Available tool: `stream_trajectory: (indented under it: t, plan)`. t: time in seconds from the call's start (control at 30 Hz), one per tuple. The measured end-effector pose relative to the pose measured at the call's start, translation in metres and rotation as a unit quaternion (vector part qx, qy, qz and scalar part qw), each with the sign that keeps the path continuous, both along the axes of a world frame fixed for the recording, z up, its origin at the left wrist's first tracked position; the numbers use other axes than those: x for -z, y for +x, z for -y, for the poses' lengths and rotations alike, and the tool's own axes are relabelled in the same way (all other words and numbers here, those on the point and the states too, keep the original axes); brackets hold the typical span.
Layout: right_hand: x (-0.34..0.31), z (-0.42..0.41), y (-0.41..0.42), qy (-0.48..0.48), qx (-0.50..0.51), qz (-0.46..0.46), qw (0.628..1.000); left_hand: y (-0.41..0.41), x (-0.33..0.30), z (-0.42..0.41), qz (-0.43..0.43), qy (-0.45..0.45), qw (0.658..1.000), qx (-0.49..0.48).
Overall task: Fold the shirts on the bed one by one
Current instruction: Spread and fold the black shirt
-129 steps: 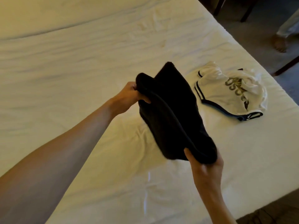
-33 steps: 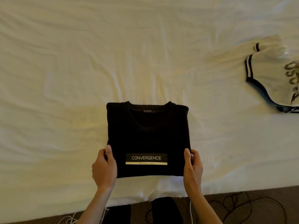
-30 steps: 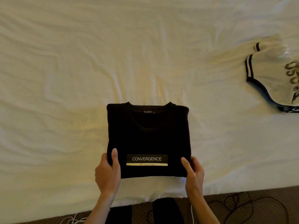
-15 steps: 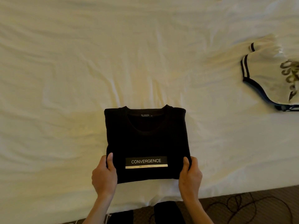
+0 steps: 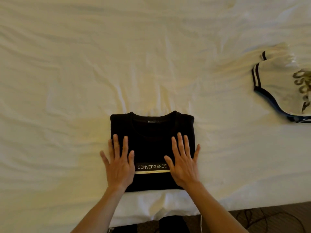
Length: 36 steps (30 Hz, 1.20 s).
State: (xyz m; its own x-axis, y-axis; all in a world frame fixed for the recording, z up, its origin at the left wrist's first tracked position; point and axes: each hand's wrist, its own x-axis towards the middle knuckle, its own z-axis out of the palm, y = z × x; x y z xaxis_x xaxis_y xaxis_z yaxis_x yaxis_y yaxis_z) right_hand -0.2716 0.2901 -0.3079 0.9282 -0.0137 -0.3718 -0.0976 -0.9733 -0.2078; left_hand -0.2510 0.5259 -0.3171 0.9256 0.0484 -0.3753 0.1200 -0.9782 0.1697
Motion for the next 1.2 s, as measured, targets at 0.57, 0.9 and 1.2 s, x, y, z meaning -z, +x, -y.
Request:
stream_trajectory:
  t: [0.57,0.9,1.2]
  plan:
    - [-0.008,0.034,0.045,0.196,0.364,0.007,0.911,0.045,-0.02,-0.017,0.0,-0.236,0.93,-0.283]
    - [-0.002,0.029,0.006,0.461,0.546,-0.19,0.673,0.043,-0.01,-0.033,-0.18,-0.439,0.788,-0.391]
    - [-0.031,0.025,0.018,0.479,0.513,-0.178,0.69,0.048,-0.046,-0.021,-0.159,-0.441,0.813,-0.347]
